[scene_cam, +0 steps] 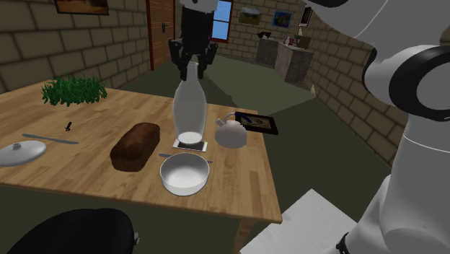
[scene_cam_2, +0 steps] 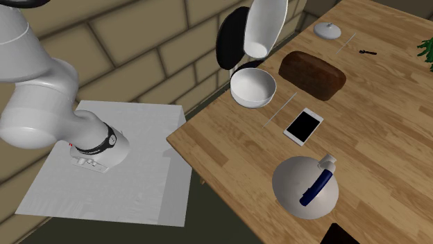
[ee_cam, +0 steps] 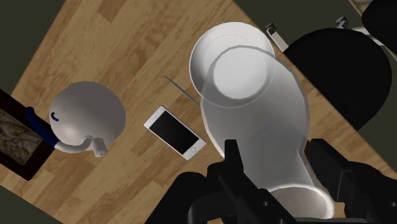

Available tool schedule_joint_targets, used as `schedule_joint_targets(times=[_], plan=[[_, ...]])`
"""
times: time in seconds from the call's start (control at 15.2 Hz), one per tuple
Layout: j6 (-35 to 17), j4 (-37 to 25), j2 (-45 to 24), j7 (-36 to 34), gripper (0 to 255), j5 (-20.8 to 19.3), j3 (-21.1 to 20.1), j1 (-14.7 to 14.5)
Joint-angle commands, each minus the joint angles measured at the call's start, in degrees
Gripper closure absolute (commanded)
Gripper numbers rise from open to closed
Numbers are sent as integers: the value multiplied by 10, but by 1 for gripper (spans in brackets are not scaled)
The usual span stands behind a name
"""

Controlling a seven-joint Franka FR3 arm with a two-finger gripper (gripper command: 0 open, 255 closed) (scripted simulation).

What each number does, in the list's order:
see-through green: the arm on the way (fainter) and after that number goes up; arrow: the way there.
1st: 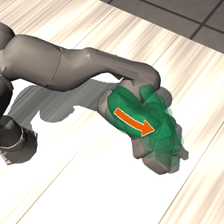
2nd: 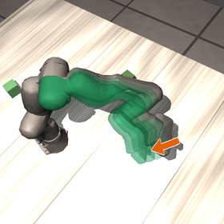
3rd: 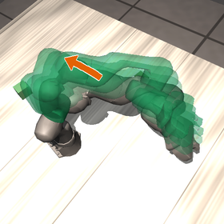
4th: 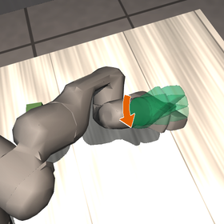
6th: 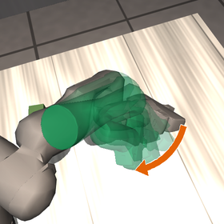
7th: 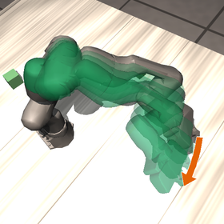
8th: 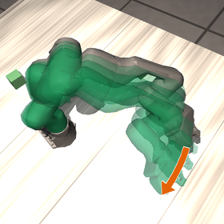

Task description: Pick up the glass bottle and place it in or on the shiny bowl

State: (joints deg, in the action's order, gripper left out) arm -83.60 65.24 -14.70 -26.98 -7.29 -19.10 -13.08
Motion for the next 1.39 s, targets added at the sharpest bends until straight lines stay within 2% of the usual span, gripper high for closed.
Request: schedule_joint_targets(times=[0.0, 0.59, 1.32], plan=[[-10, 10, 0, -3, 255, 0, 0, -1], [-97, 131, 36, -2, 255, 13, 2, 12], [-189, 241, 55, -2, 255, 19, 4, 19]])
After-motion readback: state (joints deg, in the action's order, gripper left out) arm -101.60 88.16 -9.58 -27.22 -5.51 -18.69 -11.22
